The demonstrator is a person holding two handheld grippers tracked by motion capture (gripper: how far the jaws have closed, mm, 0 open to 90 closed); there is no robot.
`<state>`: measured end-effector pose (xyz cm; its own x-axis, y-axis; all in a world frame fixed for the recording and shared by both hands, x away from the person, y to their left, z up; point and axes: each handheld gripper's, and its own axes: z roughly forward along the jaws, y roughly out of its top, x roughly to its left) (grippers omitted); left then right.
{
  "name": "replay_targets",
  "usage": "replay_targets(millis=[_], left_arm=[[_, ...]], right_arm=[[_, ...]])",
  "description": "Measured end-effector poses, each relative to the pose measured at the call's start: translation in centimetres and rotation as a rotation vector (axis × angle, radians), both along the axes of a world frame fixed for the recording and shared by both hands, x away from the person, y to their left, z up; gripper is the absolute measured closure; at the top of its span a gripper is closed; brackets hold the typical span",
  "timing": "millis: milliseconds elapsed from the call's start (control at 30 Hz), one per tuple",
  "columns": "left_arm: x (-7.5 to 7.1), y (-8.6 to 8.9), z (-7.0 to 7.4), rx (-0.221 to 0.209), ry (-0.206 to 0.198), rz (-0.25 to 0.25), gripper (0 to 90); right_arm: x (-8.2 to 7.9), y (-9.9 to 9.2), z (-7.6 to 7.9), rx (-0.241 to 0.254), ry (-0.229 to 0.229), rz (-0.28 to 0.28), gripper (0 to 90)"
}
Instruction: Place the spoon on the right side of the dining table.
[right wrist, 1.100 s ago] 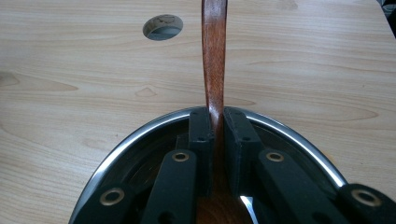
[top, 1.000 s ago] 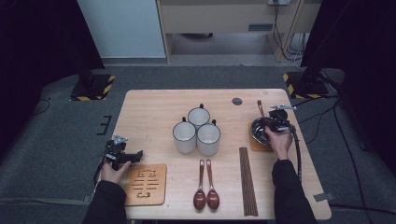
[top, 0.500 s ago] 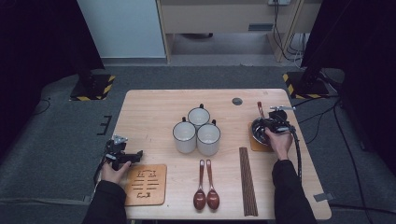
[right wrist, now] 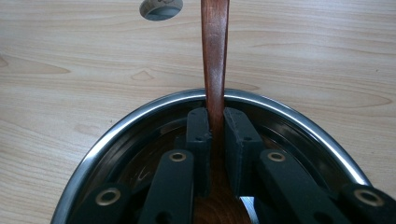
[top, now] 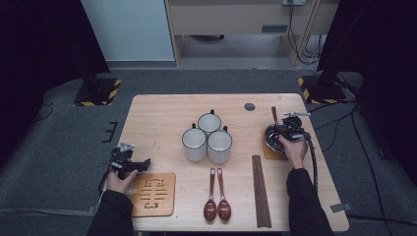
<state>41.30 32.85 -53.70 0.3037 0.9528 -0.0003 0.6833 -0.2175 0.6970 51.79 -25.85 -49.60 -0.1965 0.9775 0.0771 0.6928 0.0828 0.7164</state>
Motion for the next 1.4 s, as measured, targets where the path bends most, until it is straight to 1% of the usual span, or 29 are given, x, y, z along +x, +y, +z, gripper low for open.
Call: replay_targets(millis=[200,267,400,500,567,733,867,900,1133,1300,1400], left_arm=[[0.0,0.0,0.0,0.0,0.0,0.0,0.0],[0.0,0.0,0.0,0.0,0.0,0.0,0.0],[0.0,0.0,0.0,0.0,0.0,0.0,0.0],[0.0,0.0,0.0,0.0,0.0,0.0,0.0],[0.0,0.0,0.0,0.0,0.0,0.0,0.0],[0.0,0.0,0.0,0.0,0.0,0.0,0.0],[0.0,0.0,0.0,0.0,0.0,0.0,0.0],[0.0,0.0,0.0,0.0,0.0,0.0,0.0],[0.0,0.0,0.0,0.0,0.0,0.0,0.0],[0.0,0.0,0.0,0.0,0.0,0.0,0.0],[0.0,0.0,0.0,0.001,0.0,0.0,0.0]], right_arm=[[-0.1,-0.1,0.3,0.011,-0.017,-0.003,76.2],[-0.2,-0.1,0.6,0.016,-0.033,-0.002,75.8],[-0.4,-0.1,1.0,0.019,-0.069,-0.001,78.8],[-0.6,0.2,1.2,0.018,-0.087,0.018,83.9],[-0.6,0.5,1.2,0.015,-0.086,0.034,86.5],[-0.4,0.8,0.7,-0.004,-0.061,0.05,87.4],[-0.3,0.8,0.5,-0.006,-0.048,0.039,86.6],[-0.3,0.7,0.4,-0.014,-0.049,0.035,86.3],[-0.3,0.2,0.5,-0.023,-0.045,0.023,86.2],[-0.4,-0.2,0.6,-0.023,-0.039,0.006,84.9],[-0.5,-0.4,0.7,-0.036,-0.038,-0.001,84.9]])
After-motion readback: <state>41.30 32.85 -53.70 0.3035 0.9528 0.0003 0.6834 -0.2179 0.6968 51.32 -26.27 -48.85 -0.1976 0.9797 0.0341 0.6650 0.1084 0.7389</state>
